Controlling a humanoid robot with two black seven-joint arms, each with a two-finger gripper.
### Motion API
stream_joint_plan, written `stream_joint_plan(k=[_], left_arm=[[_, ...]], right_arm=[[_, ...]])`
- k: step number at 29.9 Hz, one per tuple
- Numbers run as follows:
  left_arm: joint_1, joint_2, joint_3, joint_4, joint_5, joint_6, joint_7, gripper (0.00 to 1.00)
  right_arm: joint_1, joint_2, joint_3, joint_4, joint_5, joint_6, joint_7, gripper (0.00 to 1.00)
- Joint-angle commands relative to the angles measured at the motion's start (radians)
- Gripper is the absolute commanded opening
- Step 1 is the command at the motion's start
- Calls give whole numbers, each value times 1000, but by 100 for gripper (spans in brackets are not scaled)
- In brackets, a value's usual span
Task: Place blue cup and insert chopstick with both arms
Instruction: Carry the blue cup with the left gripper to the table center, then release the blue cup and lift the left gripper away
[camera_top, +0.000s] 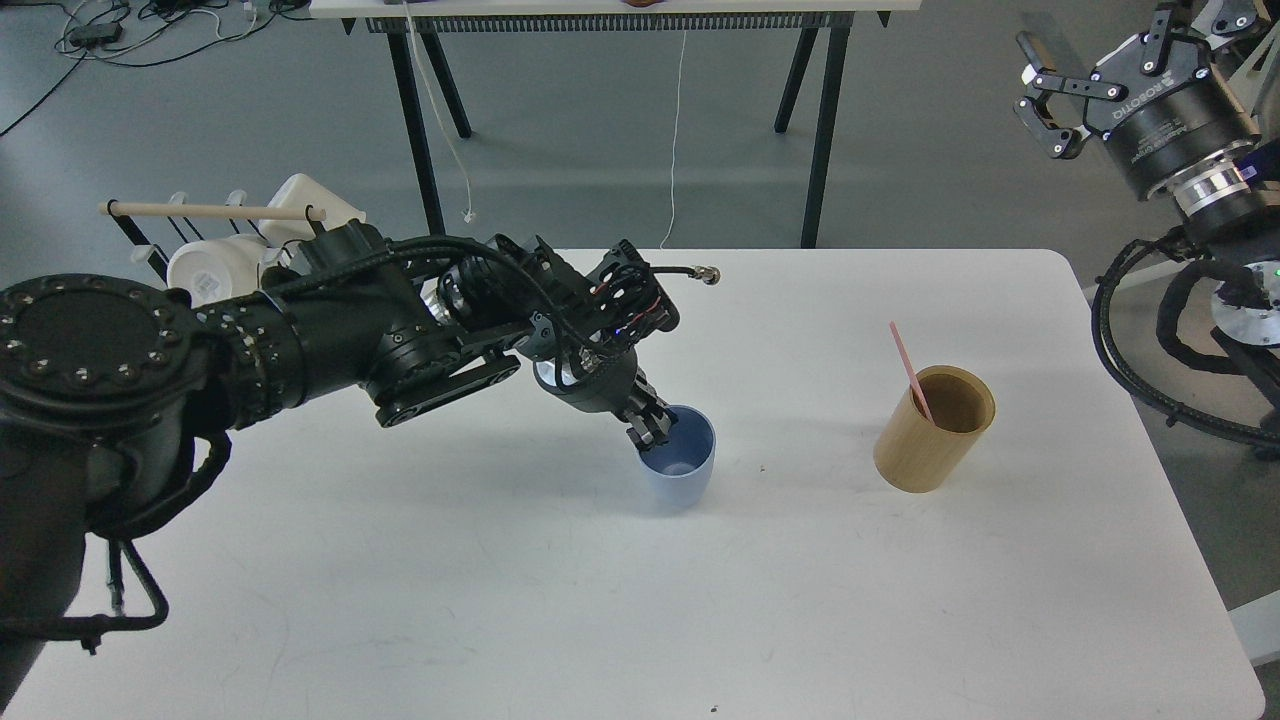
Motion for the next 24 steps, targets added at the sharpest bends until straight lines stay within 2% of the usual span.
stream_joint_plan(k=[1,10,13,16,21,24], left_arm=[[3,1,0,0,-1,0,0,10],[14,1,0,-1,-3,0,0,18],[12,10,-9,-1,-4,0,0,31],[11,24,-15,0,-21,0,0,49],[11,73,-25,2,-121,0,0,71],[14,110,-60,2,-193,0,0,79]], right_arm=[[1,-1,-4,-1,0,0,0,99],[2,-11,-3,1,0,0,0,99],[2,-13,-3,1,0,0,0,99],[5,-15,-7,-1,-12,0,0,99],[24,-15,-8,-1,-222,0,1,99],[61,-16,-12,-1,-293,0,1,99]])
